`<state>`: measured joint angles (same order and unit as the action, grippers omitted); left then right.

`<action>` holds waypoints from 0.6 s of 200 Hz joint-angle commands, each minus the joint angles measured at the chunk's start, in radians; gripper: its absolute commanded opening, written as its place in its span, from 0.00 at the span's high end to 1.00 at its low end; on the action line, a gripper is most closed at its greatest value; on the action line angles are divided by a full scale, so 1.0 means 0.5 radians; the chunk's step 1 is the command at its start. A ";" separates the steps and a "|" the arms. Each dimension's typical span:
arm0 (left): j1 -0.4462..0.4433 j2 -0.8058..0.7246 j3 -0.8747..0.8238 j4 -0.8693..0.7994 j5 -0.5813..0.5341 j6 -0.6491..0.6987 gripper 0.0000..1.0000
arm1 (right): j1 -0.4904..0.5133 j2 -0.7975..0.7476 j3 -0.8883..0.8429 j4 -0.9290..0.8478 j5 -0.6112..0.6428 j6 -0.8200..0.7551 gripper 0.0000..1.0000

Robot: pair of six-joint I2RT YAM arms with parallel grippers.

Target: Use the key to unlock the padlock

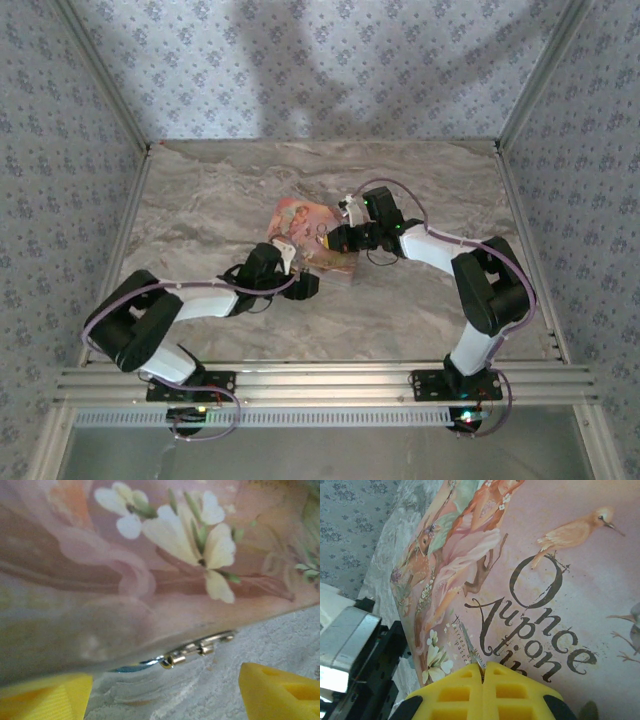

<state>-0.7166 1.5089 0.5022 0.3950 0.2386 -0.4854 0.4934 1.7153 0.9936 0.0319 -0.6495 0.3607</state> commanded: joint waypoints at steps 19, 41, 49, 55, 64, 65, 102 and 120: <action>-0.045 0.070 0.025 0.158 -0.076 0.031 0.24 | 0.013 0.043 -0.048 -0.199 0.134 -0.034 1.00; -0.063 0.105 0.044 0.176 -0.086 0.011 0.27 | 0.016 0.042 -0.048 -0.205 0.133 -0.037 1.00; -0.072 0.112 0.050 0.176 -0.104 0.006 0.29 | 0.016 0.042 -0.048 -0.206 0.135 -0.037 1.00; -0.077 0.114 0.051 0.177 -0.116 0.001 0.30 | 0.016 0.045 -0.049 -0.208 0.133 -0.037 1.00; -0.085 0.116 0.054 0.179 -0.140 -0.005 0.31 | 0.018 0.041 -0.048 -0.207 0.134 -0.037 1.00; -0.087 0.117 0.054 0.179 -0.143 -0.005 0.31 | 0.017 0.043 -0.048 -0.207 0.134 -0.037 1.00; -0.112 0.099 0.066 0.178 -0.198 -0.014 0.38 | 0.022 0.039 -0.050 -0.214 0.137 -0.036 1.00; -0.120 0.086 0.071 0.178 -0.222 -0.017 0.39 | 0.024 0.036 -0.051 -0.217 0.139 -0.037 1.00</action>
<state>-0.7670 1.5600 0.5098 0.4564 0.1585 -0.4911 0.4965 1.7149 0.9936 0.0303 -0.6453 0.3573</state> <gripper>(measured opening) 0.619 0.066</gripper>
